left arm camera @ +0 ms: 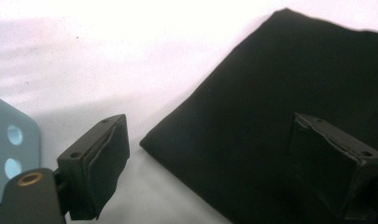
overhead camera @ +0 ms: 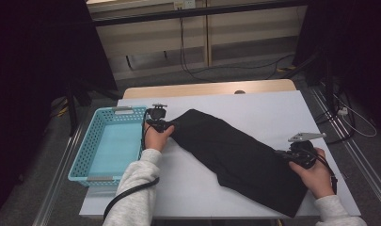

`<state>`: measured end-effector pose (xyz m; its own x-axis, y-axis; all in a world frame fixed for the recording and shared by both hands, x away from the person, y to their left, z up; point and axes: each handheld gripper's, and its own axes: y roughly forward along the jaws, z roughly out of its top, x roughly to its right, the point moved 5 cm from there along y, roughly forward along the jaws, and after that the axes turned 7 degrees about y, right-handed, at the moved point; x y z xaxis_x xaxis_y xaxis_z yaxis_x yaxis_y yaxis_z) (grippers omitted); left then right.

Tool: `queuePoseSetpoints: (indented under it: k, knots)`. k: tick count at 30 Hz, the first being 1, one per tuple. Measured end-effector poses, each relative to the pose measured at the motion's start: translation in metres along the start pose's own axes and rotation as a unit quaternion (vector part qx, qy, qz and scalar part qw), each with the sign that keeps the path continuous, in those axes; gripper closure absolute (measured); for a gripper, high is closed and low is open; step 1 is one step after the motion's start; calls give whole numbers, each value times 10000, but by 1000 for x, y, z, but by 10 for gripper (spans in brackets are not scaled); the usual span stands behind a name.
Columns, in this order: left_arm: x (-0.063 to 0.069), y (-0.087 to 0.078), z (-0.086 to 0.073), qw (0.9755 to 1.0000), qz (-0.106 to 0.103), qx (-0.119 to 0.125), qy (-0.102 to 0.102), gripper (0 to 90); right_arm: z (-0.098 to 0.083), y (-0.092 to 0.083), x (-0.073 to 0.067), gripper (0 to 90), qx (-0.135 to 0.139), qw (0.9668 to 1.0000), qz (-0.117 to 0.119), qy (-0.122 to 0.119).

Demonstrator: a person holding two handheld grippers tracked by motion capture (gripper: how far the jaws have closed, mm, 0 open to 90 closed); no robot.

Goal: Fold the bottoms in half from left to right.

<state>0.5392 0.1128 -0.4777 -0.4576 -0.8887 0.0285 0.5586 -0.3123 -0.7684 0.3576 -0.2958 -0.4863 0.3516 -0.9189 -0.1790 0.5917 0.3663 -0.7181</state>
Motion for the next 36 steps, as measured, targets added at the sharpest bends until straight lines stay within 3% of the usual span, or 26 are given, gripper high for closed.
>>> queuePoseSetpoints:
  k: [5, 8, 12, 18, 24, 27, 36]
  knots:
    - [-1, 4, -1, 10000, 27, -45, -45, 130, 3, 1, 6, 900, 103, 9999, -105, 16]
    - [-2, 8, -2, 10000, 62, -46, -21, 134, 2, 2, 6, 885, 113, 9999, -49, 51]
    - [-1, 11, -5, 9999, 64, -105, 8, 140, 0, 1, 3, 752, 150, 9998, -64, 61]
    - [2, 12, -6, 9997, 175, -115, 114, 174, -2, 1, -1, 694, 223, 9997, -30, 57]
    - [6, 9, -6, 9997, 129, -184, 113, 290, -1, -2, -4, 596, 424, 9990, 55, 137]
    - [7, 8, -5, 9997, 79, -228, 103, 361, 1, -3, -8, 526, 544, 9978, 279, 265]
    - [14, 4, -4, 9991, -168, -385, -57, 642, 3, 0, -16, 453, 545, 9981, 275, 116]
